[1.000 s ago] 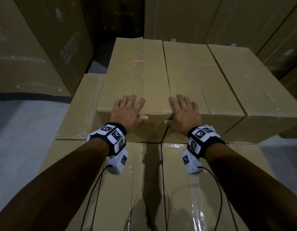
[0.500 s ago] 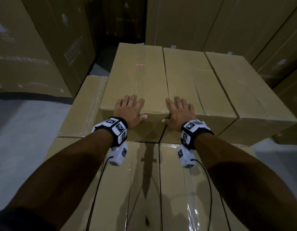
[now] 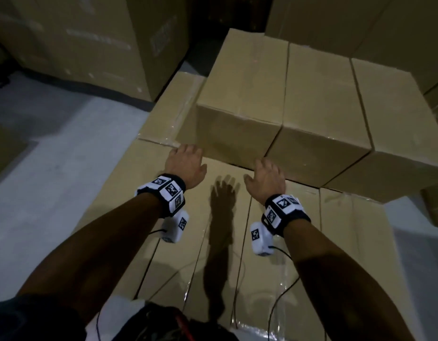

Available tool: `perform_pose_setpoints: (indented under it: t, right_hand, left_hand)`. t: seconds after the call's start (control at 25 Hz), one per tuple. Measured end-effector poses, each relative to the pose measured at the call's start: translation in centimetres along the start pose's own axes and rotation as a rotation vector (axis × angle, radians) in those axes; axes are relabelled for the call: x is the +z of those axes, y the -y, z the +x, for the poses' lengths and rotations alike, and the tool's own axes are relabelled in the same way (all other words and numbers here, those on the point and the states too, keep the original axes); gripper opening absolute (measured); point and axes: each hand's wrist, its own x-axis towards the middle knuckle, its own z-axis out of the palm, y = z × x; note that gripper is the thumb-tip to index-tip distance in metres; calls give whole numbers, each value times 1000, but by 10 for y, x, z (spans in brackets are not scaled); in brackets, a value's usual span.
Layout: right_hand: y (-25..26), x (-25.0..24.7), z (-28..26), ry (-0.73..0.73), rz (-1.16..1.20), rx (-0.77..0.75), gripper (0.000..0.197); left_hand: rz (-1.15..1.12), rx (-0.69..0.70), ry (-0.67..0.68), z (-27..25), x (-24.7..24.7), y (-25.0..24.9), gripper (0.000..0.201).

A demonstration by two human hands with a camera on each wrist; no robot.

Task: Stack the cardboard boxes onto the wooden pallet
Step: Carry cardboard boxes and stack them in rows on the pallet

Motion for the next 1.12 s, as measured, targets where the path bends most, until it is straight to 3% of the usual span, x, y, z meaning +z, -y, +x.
perform_pose_setpoints:
  t: [0.24,0.44,0.68,0.88,1.12]
  right_hand:
    - [77,36,-50,156,33,-207,50]
    - [173,65,-96,286,-14,-395,50]
    - [323,103,-175,346,-82,-635,51]
    - [454,144,-251,408,-147,-740,58]
    - [576,171,-318,467,-138,-822,62]
  left_hand:
    - [-42,-217,51,-122,38,58,47]
    - [-144,-433,35,-218,54,117,46]
    - [-203,-676,-16,-358,73,221,46]
    - [-222,-788,-38,-479,79,331,47]
    - [-234,-899,-68,-569,73,428,49]
